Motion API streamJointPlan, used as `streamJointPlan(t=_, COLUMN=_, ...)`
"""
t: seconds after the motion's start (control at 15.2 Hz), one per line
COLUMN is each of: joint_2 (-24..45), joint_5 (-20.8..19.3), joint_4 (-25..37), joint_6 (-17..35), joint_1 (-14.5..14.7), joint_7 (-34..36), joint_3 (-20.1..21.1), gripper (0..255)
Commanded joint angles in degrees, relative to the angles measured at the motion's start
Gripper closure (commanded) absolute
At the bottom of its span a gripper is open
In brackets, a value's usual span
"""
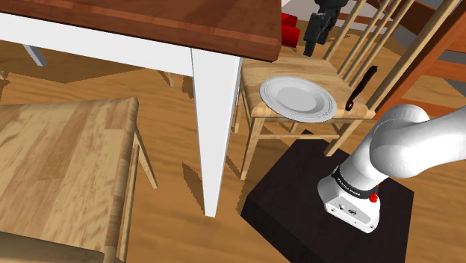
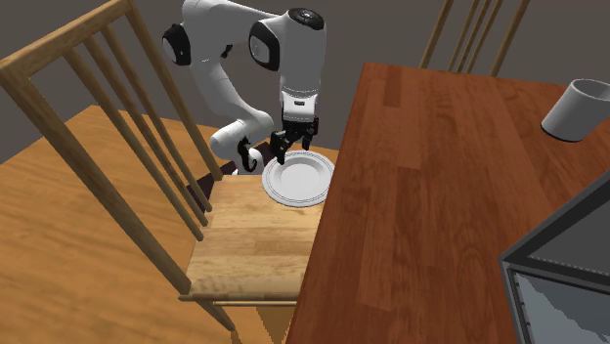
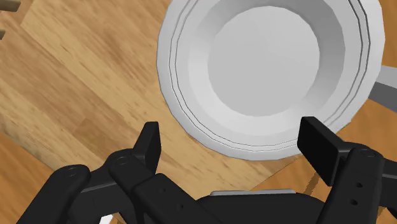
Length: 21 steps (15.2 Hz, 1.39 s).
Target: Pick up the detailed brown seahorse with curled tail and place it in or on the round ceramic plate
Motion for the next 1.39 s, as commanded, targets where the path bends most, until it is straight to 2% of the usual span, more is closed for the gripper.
streamJointPlan(t=0.0, joint_2=0.0, joint_5=0.0, joint_4=0.0, joint_6=0.0, joint_1=0.0, joint_7=0.0, joint_3=0.0, gripper=0)
streamJointPlan(t=0.4, joint_2=-7.6, joint_5=-2.4, joint_4=-2.6, joint_6=-11.2, joint_1=2.2, joint_7=-11.5, joint_3=-4.0, gripper=0)
streamJointPlan(t=0.86, joint_2=-14.1, joint_5=-8.5, joint_4=-2.3, joint_6=-24.6, joint_1=4.8, joint_7=-25.7, joint_3=-9.2, gripper=0)
streamJointPlan(t=1.32, joint_2=-18.4, joint_5=-9.5, joint_4=-9.4, joint_6=-21.8, joint_1=4.4, joint_7=-25.5, joint_3=-10.1, gripper=0)
